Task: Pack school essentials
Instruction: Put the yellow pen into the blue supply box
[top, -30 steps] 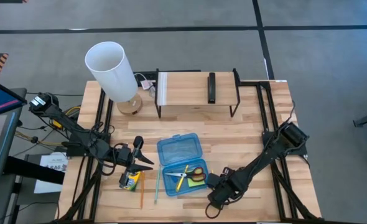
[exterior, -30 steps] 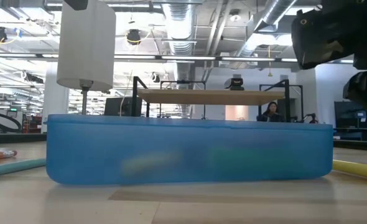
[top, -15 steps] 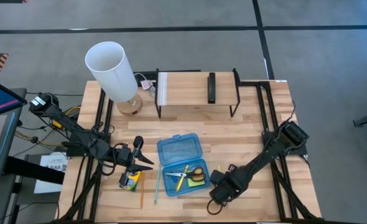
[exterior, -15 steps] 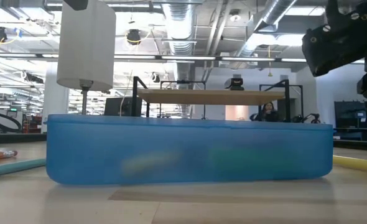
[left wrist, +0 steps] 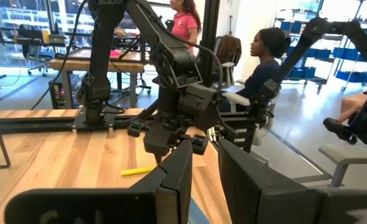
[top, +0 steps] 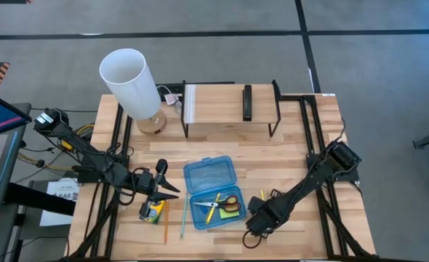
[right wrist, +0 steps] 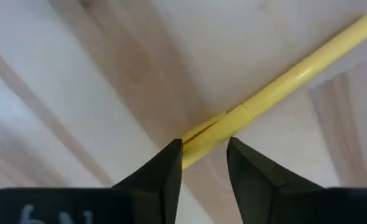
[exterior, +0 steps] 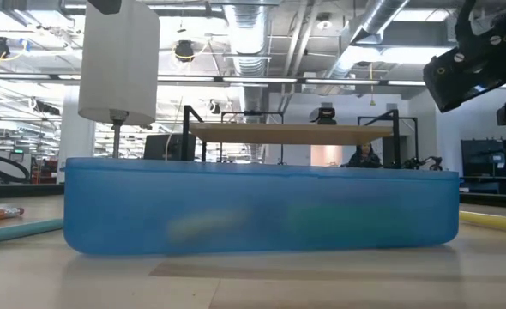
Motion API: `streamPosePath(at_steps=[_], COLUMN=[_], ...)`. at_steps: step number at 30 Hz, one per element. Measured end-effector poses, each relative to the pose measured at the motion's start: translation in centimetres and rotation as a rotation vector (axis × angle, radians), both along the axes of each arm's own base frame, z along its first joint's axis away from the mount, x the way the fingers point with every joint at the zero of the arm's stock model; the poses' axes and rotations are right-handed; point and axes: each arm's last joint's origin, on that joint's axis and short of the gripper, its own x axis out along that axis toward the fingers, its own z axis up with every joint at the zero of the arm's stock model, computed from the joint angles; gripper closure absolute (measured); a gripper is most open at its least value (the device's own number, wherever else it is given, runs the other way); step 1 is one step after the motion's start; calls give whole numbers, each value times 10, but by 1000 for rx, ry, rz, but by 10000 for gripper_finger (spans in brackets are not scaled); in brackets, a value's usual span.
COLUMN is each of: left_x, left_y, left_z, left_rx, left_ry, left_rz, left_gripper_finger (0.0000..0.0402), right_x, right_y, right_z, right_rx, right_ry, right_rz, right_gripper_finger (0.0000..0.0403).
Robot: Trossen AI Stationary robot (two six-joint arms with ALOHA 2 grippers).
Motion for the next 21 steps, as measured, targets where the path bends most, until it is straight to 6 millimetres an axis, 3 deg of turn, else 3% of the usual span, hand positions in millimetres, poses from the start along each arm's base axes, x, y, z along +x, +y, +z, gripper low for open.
streamPosePath(at_steps=[7,13,21], left_x=[0,0,0], left_y=[0,0,0], left_z=[0,0,0], left_rx=[1,1,1], left_ry=[0,1,1], left_rz=[1,5,4], left_gripper_finger=[336,336,336], right_x=[-7,-9,-14], right_y=[-5,-8,-3], right_z=[20,36,14], right_rx=[5,-5,-42], right_ry=[-24,-96,-59], right_rz=[-18,-58,-174], right_gripper_finger=[268,249,176])
